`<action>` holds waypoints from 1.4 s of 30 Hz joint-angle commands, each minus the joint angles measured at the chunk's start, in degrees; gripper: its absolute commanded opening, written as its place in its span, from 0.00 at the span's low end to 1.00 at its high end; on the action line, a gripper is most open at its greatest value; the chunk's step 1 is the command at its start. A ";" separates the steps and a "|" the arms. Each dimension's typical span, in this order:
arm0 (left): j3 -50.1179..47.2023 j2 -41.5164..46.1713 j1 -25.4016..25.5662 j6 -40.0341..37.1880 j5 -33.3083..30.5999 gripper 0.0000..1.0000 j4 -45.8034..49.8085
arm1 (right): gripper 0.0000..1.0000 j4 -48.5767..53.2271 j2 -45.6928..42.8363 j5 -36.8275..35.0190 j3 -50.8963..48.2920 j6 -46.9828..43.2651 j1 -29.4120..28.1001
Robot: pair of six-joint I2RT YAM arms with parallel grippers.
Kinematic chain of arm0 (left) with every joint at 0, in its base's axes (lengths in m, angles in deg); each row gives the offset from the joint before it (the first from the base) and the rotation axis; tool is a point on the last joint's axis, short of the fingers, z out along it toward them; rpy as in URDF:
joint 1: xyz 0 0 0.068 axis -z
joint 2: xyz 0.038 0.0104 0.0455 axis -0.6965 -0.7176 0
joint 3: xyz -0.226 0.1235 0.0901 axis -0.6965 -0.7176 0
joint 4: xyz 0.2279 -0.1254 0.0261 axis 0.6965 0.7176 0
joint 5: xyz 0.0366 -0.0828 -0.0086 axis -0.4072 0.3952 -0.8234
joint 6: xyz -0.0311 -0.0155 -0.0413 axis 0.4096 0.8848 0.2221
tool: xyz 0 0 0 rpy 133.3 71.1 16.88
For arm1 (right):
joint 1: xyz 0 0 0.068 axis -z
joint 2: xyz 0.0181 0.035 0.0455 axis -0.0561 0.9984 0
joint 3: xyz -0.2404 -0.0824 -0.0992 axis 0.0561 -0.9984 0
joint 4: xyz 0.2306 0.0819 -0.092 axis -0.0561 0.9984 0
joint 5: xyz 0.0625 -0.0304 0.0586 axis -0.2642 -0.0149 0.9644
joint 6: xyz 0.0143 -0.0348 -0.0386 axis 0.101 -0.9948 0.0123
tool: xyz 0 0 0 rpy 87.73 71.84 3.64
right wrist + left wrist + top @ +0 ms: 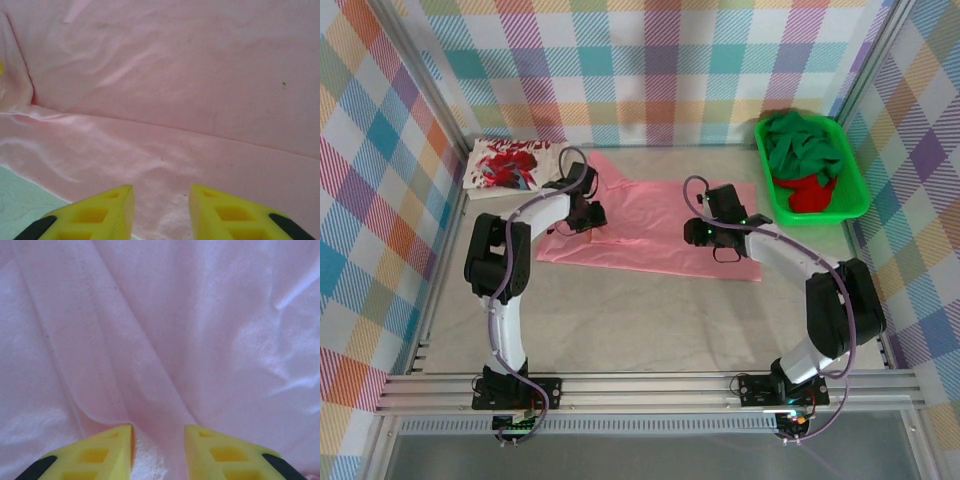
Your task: Fold and stack the t-shirts
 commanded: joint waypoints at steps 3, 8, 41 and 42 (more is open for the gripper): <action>1.11 -1.20 0.60 0.88 -1.49 0.31 0.60 | 0.35 -0.30 -2.87 -2.41 -0.20 -1.93 0.25; 2.31 -1.71 0.94 1.15 -1.90 0.07 0.80 | 0.36 -0.30 -3.18 -3.21 -0.24 -2.53 0.38; 2.92 10.19 4.54 2.40 -6.68 0.37 -5.91 | 0.41 0.90 1.36 13.47 6.23 -5.40 0.34; -4.46 14.97 3.41 5.01 -7.64 0.37 -9.78 | 0.40 1.71 2.87 15.35 8.02 -5.22 0.29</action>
